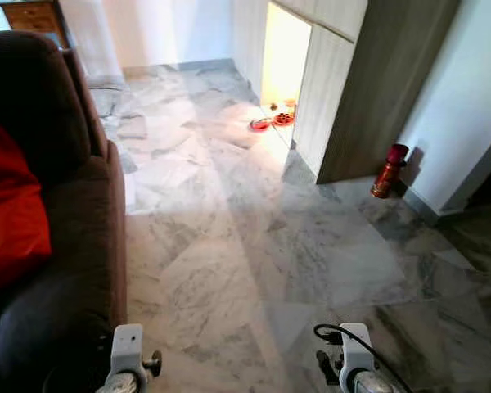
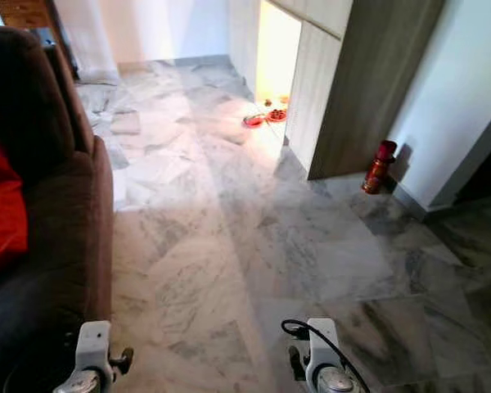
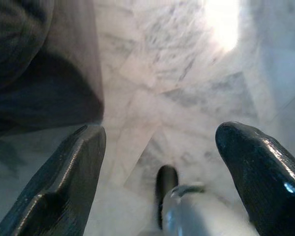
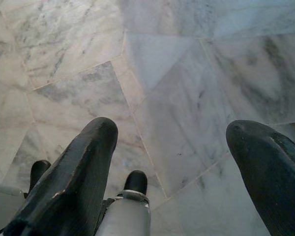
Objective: Move the pillow to the sofa from floor
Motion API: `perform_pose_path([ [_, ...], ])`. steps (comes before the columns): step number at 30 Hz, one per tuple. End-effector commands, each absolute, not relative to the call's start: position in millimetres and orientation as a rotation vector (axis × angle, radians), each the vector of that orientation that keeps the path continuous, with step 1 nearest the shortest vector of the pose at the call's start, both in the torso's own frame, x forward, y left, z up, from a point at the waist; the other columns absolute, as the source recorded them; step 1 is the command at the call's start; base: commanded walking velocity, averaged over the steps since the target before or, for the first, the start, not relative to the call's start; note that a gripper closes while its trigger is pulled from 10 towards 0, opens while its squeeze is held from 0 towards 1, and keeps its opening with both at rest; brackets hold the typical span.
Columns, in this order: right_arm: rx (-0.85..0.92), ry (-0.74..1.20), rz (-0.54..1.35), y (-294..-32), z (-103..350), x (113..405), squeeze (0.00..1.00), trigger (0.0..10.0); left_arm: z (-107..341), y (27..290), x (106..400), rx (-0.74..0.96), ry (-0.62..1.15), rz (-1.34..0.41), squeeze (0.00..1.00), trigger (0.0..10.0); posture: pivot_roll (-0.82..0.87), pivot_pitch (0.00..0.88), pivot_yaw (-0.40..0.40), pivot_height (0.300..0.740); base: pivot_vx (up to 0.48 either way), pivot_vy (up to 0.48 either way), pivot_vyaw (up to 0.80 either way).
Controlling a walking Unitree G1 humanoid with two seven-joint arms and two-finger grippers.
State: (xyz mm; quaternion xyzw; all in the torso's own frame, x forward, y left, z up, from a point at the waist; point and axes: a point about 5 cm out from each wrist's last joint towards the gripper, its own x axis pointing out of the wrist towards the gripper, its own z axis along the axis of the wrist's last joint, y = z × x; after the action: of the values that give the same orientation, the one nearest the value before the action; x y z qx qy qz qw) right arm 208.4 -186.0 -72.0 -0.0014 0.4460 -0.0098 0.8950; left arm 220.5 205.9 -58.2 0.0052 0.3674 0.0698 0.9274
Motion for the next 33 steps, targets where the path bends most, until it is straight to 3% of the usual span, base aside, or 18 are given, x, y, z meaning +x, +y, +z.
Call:
perform_pose_path([
  [1, 0.002, 0.929, -0.022, -187.5, -72.0, 208.1, 0.0, 10.0, -53.1, 197.2, 230.5, -0.014, 0.719, 0.111, 0.0, 10.0, 0.12, 0.073, -0.049, 0.704, 0.0, 0.0, 0.0],
  [33, 0.001, 0.939, -0.005, -186.0, -73.1, 206.6, 0.0, 10.0, -57.3, 191.2, 226.5, -0.034, 0.753, 0.059, 0.0, 10.0, 0.12, 0.056, -0.043, 0.704, 0.0, 0.0, 0.0],
])
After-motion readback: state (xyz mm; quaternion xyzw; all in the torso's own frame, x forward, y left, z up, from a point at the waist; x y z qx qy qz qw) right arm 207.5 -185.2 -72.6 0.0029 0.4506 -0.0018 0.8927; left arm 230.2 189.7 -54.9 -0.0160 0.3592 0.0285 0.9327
